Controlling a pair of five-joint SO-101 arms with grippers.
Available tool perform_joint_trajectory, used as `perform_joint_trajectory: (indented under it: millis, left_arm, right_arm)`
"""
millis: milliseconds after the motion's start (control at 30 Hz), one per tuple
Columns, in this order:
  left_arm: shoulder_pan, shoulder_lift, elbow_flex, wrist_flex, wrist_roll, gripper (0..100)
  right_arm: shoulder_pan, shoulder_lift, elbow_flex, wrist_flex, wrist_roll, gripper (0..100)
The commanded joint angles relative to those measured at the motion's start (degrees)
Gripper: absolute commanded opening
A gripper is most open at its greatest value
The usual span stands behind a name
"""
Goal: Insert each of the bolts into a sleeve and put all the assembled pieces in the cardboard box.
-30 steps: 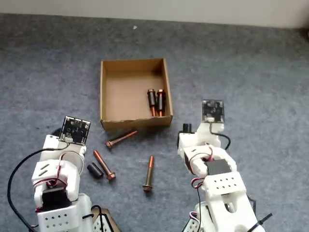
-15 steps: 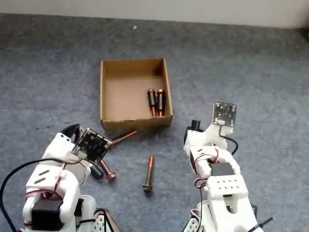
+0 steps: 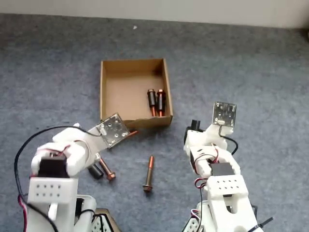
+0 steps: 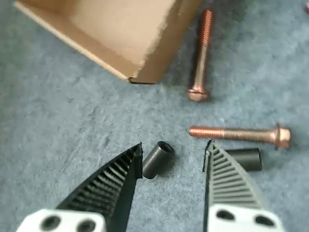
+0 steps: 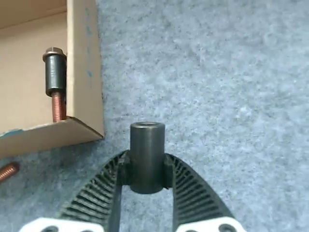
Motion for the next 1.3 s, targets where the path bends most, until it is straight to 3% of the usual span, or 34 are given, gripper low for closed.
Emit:
perform_joint_trajectory:
  millis: [0,233,333,533,667,1000,1167,1267]
  left_arm:
    - [0.66,8.22,-3.74,0.18,-6.86,23]
    - [0.84,22.46,-3.65,0.18,-24.26,23]
    - [2.42,26.07,-3.65,-0.18,-27.6,23]
    - [9.19,30.64,-3.56,-0.26,-26.99,23]
    - [12.79,34.77,-3.65,-5.71,-20.13,23]
    - [13.67,44.35,-4.0,-12.92,-18.55,23]
    - [15.52,44.35,-3.91,-14.59,-17.85,13]
    - [18.07,44.35,-3.91,-16.35,-13.27,9]
  right_arm:
    - [0.75,-1.63,-0.31,-1.45,-0.35,0.5]
    - [0.75,-1.63,-0.31,-1.45,-0.35,0.5]
    - [0.75,-1.63,-0.31,-1.45,-0.26,0.5]
    - [0.75,-1.63,-0.31,-1.45,-0.26,0.5]
    - [0.75,-1.63,-0.31,-1.45,-0.26,0.5]
    - [0.75,-1.63,-0.31,-1.45,-0.26,0.5]
    - [0.75,-1.63,-0.31,-1.45,-0.26,0.5]
    - [0.75,-1.63,-0.31,-1.45,-0.26,0.5]
